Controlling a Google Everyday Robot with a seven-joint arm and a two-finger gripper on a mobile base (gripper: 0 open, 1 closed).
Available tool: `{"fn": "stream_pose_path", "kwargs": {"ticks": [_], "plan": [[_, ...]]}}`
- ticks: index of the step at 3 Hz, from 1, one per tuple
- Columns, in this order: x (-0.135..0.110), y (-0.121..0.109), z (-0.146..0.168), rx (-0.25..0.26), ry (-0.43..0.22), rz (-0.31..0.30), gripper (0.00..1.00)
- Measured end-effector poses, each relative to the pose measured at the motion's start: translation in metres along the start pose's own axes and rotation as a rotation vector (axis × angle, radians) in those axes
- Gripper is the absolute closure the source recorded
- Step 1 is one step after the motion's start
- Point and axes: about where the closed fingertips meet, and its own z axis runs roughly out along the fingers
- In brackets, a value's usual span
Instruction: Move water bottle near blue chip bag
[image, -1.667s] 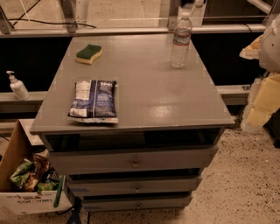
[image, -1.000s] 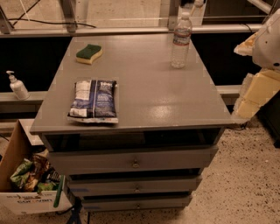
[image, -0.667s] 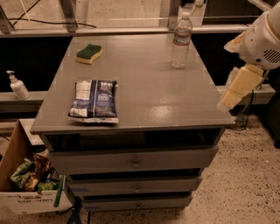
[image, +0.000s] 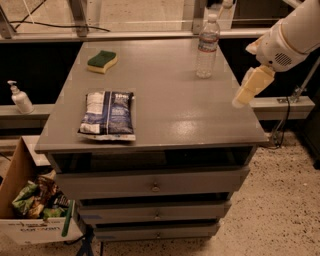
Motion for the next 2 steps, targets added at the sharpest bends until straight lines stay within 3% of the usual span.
{"fn": "stream_pose_path", "kwargs": {"ticks": [2], "plan": [[0.005,-0.070,0.052,0.003,-0.143,0.156,0.00]]}}
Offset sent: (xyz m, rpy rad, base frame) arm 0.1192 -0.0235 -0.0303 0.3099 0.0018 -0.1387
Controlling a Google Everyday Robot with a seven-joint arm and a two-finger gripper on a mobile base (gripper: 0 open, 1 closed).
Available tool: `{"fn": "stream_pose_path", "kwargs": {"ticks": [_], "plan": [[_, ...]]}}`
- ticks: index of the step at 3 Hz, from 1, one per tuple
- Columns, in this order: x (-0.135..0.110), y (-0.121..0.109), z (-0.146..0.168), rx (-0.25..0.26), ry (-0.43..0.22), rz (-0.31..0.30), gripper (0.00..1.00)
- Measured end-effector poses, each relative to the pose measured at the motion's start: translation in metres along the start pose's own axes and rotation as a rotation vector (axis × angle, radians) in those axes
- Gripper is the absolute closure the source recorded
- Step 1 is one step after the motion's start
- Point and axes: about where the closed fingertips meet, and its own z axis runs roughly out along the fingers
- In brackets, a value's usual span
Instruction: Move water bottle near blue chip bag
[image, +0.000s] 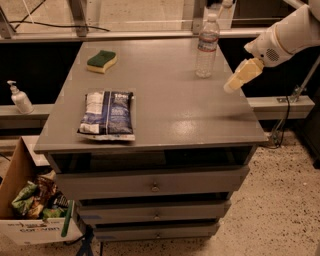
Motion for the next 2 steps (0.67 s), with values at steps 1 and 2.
{"fn": "stream_pose_path", "kwargs": {"ticks": [1,2], "plan": [[0.000,0.000,0.001,-0.001,-0.001,0.001,0.00],[0.006,-0.014,0.009,0.019,-0.042,0.036,0.00]]}}
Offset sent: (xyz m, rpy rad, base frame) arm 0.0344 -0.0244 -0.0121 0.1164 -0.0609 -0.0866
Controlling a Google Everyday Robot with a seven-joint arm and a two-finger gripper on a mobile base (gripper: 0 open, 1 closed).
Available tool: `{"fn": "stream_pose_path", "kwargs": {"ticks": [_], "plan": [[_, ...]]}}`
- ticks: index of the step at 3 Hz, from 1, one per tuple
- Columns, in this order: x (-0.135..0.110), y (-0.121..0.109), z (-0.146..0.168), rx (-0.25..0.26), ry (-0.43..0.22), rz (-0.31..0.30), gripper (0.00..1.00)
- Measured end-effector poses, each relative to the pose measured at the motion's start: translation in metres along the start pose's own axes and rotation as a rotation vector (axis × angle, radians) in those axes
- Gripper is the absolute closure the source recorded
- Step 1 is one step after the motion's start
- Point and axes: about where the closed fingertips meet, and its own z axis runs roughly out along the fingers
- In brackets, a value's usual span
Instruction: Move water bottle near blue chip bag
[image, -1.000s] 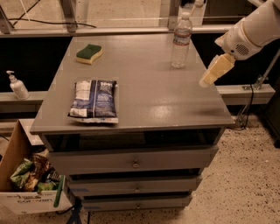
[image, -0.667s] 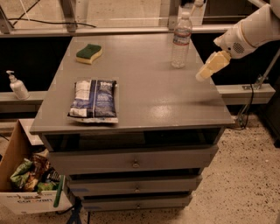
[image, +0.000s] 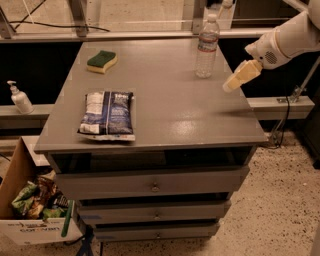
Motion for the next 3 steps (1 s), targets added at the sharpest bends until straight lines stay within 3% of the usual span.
{"fn": "stream_pose_path", "kwargs": {"ticks": [1,3], "plan": [[0.003,-0.018,0.011,0.012,-0.091,0.054,0.00],[-0.008,-0.036,0.036,-0.026,-0.254,0.108,0.00]]}}
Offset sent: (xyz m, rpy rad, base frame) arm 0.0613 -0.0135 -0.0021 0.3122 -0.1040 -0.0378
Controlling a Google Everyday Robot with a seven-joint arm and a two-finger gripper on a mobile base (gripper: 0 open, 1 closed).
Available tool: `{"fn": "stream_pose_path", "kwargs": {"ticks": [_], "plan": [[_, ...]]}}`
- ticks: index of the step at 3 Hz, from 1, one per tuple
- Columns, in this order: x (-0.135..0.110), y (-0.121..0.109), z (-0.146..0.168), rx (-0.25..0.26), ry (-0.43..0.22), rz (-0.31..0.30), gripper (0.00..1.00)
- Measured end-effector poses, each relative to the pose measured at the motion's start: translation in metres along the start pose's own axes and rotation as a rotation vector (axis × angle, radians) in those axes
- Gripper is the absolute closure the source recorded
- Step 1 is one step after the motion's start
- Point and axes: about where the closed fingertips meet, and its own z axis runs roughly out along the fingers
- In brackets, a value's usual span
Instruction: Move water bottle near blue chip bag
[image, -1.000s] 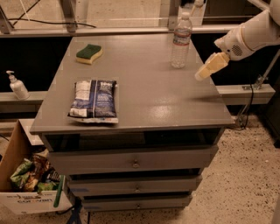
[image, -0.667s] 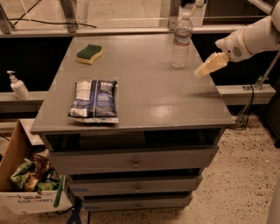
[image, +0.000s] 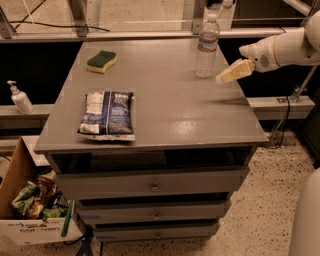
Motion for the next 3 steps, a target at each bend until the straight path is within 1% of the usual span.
{"fn": "stream_pose_path", "kwargs": {"ticks": [2,3], "plan": [[-0.020,0.004,0.026,-0.059,-0.109,0.000,0.00],[-0.037,0.006,0.035,-0.076,-0.158,-0.010,0.00]]}}
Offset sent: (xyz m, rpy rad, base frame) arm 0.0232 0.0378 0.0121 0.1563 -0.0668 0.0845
